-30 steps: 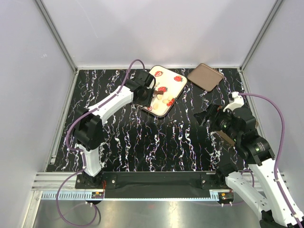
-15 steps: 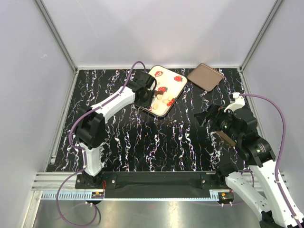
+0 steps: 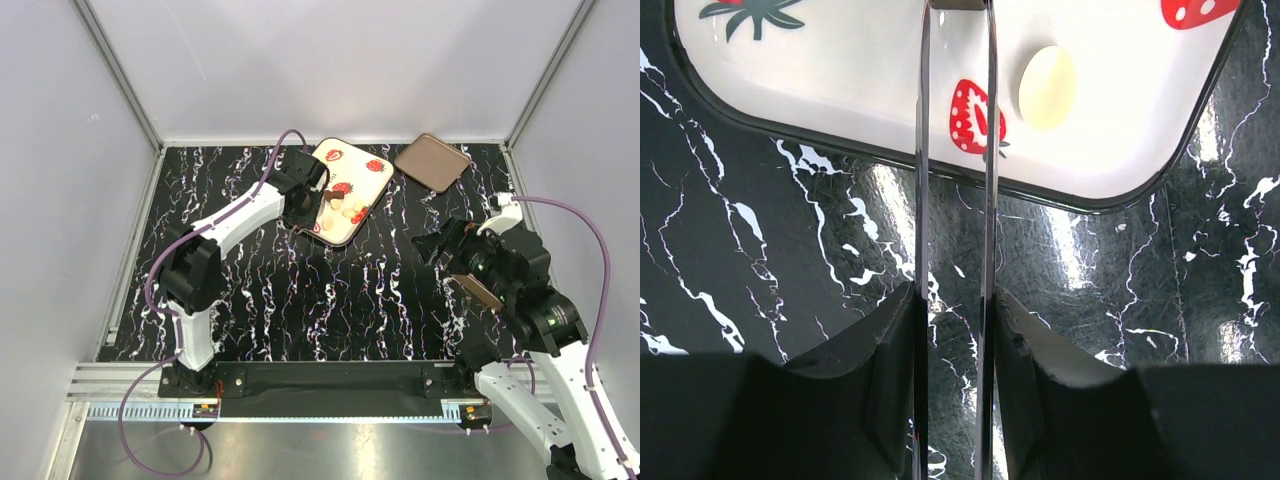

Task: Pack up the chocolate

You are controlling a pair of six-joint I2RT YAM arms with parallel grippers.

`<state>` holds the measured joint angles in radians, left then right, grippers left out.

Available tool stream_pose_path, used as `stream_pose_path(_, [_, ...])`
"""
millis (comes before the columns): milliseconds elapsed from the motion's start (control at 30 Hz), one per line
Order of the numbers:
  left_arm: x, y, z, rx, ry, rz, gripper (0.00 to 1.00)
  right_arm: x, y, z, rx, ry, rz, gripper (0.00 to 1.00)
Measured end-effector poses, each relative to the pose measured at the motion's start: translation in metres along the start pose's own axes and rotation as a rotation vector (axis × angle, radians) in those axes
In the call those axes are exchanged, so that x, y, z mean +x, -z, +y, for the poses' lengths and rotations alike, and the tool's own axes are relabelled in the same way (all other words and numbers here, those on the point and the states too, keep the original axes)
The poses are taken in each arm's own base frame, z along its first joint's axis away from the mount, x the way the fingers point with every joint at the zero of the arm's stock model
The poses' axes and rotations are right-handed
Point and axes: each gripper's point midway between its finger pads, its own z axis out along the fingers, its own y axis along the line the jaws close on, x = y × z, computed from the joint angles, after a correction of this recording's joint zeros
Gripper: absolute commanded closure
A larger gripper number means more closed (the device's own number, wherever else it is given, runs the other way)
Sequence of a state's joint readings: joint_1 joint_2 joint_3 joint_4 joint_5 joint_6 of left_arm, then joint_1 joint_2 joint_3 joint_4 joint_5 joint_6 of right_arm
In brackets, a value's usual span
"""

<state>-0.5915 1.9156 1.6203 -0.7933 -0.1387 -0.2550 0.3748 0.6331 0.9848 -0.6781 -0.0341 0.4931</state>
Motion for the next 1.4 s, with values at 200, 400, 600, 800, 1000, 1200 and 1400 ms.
stream_pose_path(200, [0.000, 0.011, -0.001, 0.004, -0.006, -0.005, 0.68, -0.015, 0.007, 0.010, -0.020, 0.003, -0.033, 0.01])
stream_pose_path(400, [-0.023, 0.048, -0.029, 0.068, -0.038, -0.094, 0.69, -0.035, 0.014, 0.014, -0.007, 0.019, -0.083, 0.01])
stream_pose_path(600, [-0.048, 0.091, -0.093, 0.243, -0.097, -0.209, 0.70, -0.051, 0.024, 0.019, -0.008, 0.028, -0.128, 0.01])
stream_pose_path(800, [-0.040, 0.114, -0.150, 0.408, -0.147, -0.223, 0.71, -0.057, 0.035, 0.021, -0.016, 0.029, -0.168, 0.01])
stream_pose_path(1000, [-0.038, 0.124, -0.210, 0.574, -0.190, -0.243, 0.73, -0.065, 0.058, 0.025, -0.054, 0.030, -0.239, 0.01])
stream_pose_path(1200, [-0.021, 0.111, -0.267, 0.703, -0.230, -0.208, 0.73, -0.066, 0.078, 0.026, -0.091, 0.032, -0.307, 0.01])
stream_pose_path(1400, [0.006, 0.093, -0.317, 0.789, -0.298, -0.174, 0.73, -0.064, 0.087, 0.022, -0.089, 0.028, -0.340, 0.01])
